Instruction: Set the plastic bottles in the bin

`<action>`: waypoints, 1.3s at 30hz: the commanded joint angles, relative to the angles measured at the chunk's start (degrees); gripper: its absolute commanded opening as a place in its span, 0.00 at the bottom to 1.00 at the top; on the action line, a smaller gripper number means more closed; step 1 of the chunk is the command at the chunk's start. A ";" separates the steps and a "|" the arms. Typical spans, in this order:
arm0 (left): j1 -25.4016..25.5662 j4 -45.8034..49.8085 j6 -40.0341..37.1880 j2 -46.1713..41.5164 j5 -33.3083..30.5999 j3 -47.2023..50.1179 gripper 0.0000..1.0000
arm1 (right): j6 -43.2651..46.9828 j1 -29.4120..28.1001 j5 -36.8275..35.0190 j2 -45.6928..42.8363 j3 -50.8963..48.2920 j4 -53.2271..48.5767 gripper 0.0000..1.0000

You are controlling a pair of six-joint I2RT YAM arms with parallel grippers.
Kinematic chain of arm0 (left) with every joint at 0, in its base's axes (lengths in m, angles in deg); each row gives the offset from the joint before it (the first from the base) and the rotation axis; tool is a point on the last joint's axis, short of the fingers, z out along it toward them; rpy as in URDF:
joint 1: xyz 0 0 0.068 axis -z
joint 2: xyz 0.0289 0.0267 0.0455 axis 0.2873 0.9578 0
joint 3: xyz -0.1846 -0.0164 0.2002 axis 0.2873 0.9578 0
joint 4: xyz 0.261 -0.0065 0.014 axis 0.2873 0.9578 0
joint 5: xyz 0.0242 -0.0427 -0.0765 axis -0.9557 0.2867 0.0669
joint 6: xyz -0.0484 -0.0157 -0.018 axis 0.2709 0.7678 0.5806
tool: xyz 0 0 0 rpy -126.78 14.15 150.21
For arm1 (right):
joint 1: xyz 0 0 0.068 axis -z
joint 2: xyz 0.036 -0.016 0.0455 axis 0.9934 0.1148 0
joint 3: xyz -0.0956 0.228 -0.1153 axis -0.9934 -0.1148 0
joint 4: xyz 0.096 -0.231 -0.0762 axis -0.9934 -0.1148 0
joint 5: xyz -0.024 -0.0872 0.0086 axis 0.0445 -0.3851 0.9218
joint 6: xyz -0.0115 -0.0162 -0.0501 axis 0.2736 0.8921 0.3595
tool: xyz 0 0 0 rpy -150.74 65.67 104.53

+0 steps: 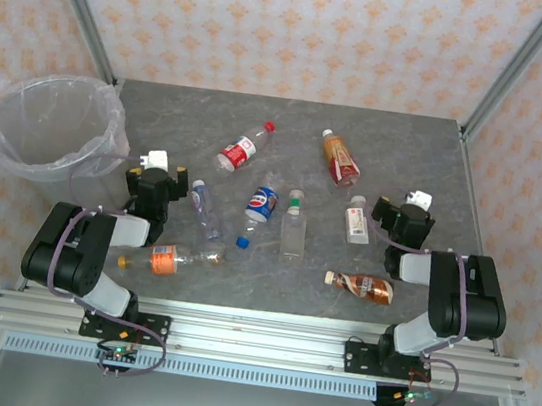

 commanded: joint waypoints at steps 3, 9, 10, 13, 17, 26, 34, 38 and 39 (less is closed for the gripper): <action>-0.02 -0.90 -0.64 -0.19 -0.08 -0.48 1.00 | -0.63 -0.22 -0.35 -0.73 0.72 1.39 0.99; -0.05 -0.90 -0.64 -0.19 -0.02 -0.48 1.00 | -0.62 -0.26 -0.35 -0.73 0.72 1.41 0.99; -0.04 -0.90 -0.64 -0.20 0.03 -0.54 1.00 | -0.62 -0.25 -0.36 -0.72 0.73 1.39 0.99; -0.02 -0.90 -0.64 -0.22 0.10 -0.53 1.00 | -0.61 -0.23 -0.35 -0.72 0.73 1.37 0.99; -0.02 -0.92 -0.66 -0.19 0.04 -0.56 1.00 | -0.63 -0.17 -0.09 -0.65 0.81 1.41 0.99; -0.07 -0.99 -0.79 -0.19 0.01 -0.51 1.00 | -0.55 -0.24 -0.09 -0.75 0.72 1.44 0.99; 0.34 5.77 -0.95 -2.91 -0.45 -3.25 1.00 | -0.37 -0.17 0.90 -1.57 0.64 1.14 0.99; 0.72 15.89 -1.10 -7.20 -0.59 -7.16 1.00 | 0.58 -0.19 2.55 -5.91 0.37 -1.78 0.99; 1.17 16.29 -1.42 -7.92 -1.36 -7.16 1.00 | 0.53 -0.17 2.55 -7.38 0.46 -3.32 0.99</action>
